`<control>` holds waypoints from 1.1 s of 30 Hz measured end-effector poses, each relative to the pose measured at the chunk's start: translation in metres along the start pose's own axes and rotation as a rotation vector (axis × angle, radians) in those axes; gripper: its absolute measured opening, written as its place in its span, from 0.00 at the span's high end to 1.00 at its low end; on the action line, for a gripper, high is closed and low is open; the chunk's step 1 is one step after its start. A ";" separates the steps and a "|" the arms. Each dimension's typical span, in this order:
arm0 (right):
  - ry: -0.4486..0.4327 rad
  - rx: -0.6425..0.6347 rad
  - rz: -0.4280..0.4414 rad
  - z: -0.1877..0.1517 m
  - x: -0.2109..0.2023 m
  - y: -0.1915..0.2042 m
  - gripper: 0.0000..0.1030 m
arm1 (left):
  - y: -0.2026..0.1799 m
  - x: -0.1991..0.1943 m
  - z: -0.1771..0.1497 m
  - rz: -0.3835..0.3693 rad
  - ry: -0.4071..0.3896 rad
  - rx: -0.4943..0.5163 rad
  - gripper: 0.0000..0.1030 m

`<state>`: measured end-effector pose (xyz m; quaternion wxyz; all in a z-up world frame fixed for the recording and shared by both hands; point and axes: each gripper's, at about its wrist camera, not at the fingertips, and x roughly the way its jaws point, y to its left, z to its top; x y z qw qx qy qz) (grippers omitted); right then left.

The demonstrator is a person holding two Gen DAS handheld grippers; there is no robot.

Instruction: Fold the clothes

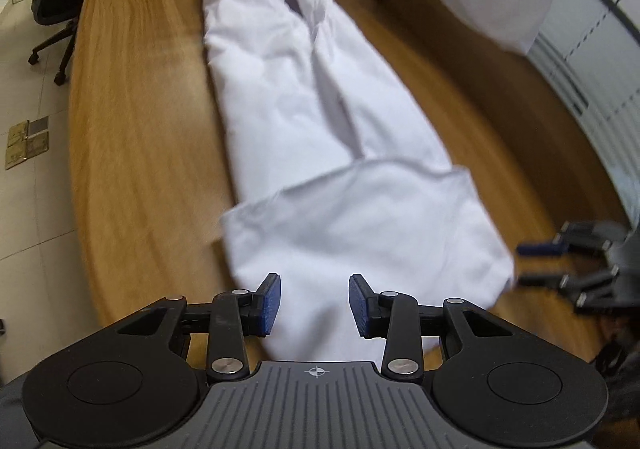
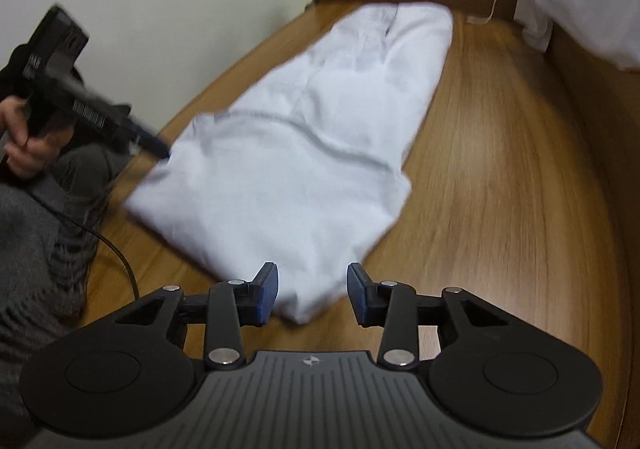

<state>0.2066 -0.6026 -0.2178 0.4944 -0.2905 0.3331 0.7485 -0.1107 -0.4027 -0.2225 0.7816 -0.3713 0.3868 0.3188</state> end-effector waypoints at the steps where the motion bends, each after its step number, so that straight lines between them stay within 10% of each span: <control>1: 0.019 -0.008 0.022 -0.001 0.003 -0.003 0.58 | -0.002 0.001 0.003 -0.007 -0.011 -0.004 0.62; 19: 0.130 -0.074 0.428 0.026 0.052 -0.020 0.54 | 0.002 0.016 0.014 -0.030 -0.012 -0.022 0.65; 30: 0.299 -0.220 0.291 0.018 0.020 -0.021 0.77 | -0.001 0.015 0.012 -0.006 -0.020 0.024 0.66; 33: 0.199 -0.221 0.217 0.021 0.000 -0.020 0.77 | -0.003 0.009 0.013 0.000 -0.033 0.034 0.61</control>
